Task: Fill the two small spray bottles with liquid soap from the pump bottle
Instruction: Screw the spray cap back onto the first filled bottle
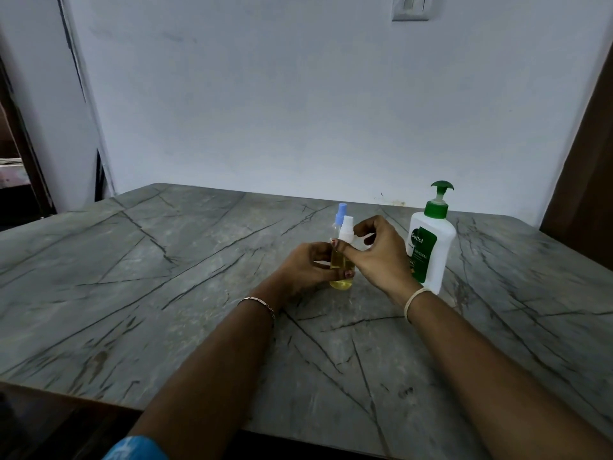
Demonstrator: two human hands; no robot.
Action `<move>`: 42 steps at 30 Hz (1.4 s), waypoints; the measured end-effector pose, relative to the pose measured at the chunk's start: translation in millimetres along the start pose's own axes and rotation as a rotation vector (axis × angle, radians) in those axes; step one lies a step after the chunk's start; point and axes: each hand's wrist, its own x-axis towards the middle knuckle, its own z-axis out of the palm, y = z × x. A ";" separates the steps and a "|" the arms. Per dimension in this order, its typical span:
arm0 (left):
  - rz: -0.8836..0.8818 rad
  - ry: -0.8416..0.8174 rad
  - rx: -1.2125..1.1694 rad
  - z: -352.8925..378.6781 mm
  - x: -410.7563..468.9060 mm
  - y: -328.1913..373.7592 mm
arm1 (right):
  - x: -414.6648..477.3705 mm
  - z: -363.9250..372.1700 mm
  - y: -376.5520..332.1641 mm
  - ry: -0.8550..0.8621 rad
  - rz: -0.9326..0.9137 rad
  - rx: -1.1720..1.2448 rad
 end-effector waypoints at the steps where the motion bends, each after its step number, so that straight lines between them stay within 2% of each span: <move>1: -0.004 -0.002 0.003 0.1 0.7 -0.3 | -1.0 -1.2 -0.3 -0.015 0.016 0.046; 5: 0.003 0.010 0.010 0.5 0.8 -2.4 | -2.5 -2.7 -3.3 -0.151 0.062 0.310; 7: 0.015 0.014 0.003 0.5 -0.3 -2.8 | -2.1 -1.4 -3.9 -0.132 0.064 0.348; 14: -0.007 -0.019 0.005 -1.0 0.8 -0.3 | 1.0 -8.1 -4.2 0.098 0.106 0.341; 16: -0.009 -0.018 -0.001 -1.0 0.9 -0.4 | 1.9 -7.9 -4.1 0.081 0.104 0.340; 22: -0.006 -0.015 -0.021 -1.4 0.4 -2.9 | -1.3 -3.3 -6.2 -0.136 0.052 0.329; 26: -0.011 -0.019 -0.028 -1.4 0.7 -2.9 | -0.1 -4.7 -3.0 -0.073 0.001 0.209; 31: -0.008 -0.019 -0.006 -1.5 1.5 -3.3 | -3.5 -4.5 -4.9 0.018 -0.029 0.190; 37: -0.009 -0.016 0.000 -1.2 0.0 -1.2 | -2.8 -3.1 -6.6 -0.076 0.063 0.263; 42: -0.022 -0.025 -0.019 -1.8 1.0 -2.4 | -2.4 -6.5 -4.4 0.067 -0.012 0.116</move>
